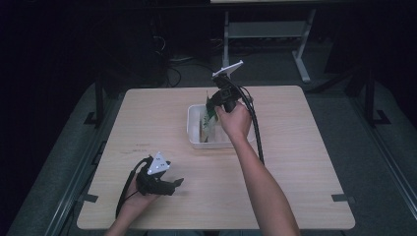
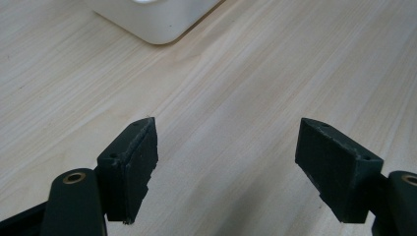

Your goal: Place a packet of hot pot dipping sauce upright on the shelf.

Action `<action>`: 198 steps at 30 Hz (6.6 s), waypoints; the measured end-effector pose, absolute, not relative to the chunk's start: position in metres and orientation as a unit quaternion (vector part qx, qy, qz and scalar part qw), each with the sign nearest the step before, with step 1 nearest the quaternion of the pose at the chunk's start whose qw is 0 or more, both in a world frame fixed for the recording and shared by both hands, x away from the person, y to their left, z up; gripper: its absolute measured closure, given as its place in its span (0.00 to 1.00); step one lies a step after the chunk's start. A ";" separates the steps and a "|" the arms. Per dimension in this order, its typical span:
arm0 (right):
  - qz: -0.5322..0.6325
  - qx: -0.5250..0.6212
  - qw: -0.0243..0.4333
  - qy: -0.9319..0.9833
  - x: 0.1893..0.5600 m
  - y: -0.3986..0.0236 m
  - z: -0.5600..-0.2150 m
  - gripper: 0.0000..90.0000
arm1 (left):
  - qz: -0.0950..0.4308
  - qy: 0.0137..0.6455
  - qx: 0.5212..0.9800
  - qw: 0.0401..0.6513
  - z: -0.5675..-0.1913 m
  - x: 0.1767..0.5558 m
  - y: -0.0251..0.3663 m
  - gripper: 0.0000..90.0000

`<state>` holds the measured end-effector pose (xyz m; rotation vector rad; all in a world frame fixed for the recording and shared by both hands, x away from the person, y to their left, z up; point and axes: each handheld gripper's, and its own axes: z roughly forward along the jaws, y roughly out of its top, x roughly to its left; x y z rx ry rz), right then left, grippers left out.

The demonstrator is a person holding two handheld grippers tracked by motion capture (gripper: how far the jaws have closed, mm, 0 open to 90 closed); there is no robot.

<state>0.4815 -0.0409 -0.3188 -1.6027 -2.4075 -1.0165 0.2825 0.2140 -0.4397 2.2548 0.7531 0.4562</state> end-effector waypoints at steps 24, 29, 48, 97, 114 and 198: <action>-0.340 -0.519 0.042 -0.783 0.476 -0.056 -0.314 0.80 | 0.179 0.294 0.869 0.355 -0.440 0.284 0.216 0.26; -0.352 -0.516 0.048 -0.779 0.474 -0.062 -0.312 0.76 | 0.180 0.294 0.869 0.354 -0.440 0.284 0.216 0.26; -0.368 -0.517 0.047 -0.772 0.466 -0.085 -0.306 0.71 | 0.179 0.296 0.870 0.352 -0.440 0.284 0.216 0.26; -0.393 -0.505 0.068 -0.766 0.421 -0.153 -0.341 0.62 | 0.174 0.306 0.867 0.353 -0.442 0.287 0.219 0.25; -0.399 -0.493 0.062 -0.771 0.394 -0.178 -0.353 0.58 | 0.171 0.310 0.866 0.355 -0.442 0.289 0.220 0.25; -0.427 -0.534 0.086 -0.725 0.280 -0.266 -0.451 0.50 | 0.169 0.320 0.860 0.360 -0.441 0.291 0.226 0.25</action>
